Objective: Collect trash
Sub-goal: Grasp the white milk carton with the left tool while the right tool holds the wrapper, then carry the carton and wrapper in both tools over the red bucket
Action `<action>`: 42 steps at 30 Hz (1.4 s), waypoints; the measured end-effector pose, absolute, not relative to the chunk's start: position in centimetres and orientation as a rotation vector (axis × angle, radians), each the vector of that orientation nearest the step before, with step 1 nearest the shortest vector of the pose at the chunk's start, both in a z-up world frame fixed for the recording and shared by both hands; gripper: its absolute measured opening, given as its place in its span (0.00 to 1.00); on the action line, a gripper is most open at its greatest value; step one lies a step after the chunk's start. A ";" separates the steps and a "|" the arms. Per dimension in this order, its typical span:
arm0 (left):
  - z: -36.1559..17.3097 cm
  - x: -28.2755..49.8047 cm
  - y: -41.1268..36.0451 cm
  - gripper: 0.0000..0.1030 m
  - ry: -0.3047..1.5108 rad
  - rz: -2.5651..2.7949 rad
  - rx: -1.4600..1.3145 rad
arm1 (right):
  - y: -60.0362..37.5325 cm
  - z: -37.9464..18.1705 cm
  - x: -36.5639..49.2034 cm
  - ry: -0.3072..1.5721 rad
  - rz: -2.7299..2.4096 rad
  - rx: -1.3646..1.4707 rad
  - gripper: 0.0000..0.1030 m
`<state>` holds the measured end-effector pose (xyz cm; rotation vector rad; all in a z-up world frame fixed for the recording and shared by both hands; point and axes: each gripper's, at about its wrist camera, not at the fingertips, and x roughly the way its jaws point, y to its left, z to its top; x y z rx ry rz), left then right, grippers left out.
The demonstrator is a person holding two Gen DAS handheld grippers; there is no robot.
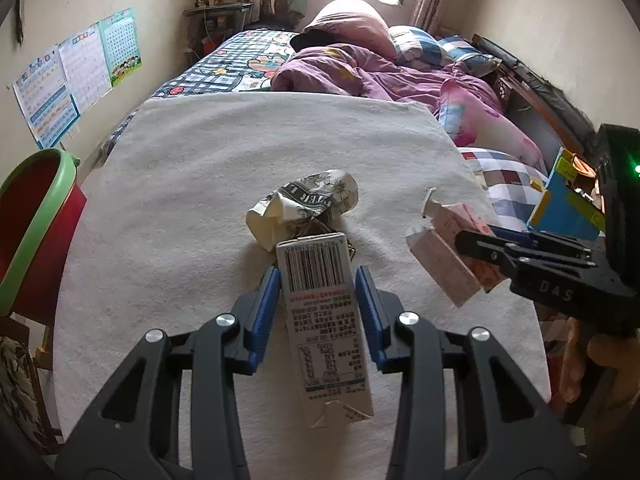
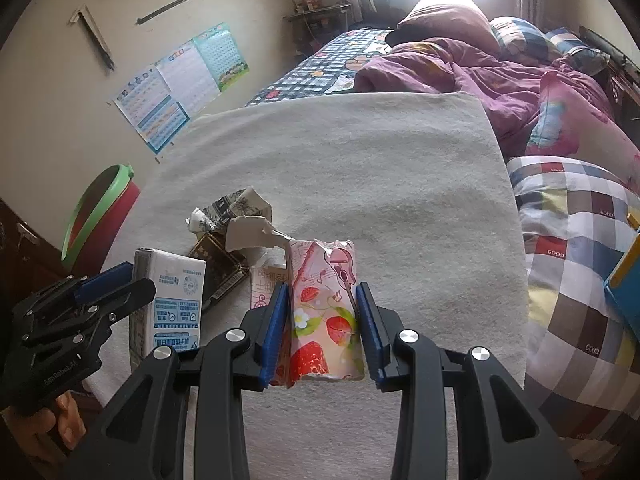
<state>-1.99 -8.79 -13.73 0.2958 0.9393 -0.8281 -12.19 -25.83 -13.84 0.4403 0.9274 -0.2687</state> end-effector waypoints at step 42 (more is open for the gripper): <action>-12.2 1.9 -1.4 0.37 0.878 -0.667 0.192 | -21.4 -11.2 -8.2 0.866 -0.211 0.418 0.33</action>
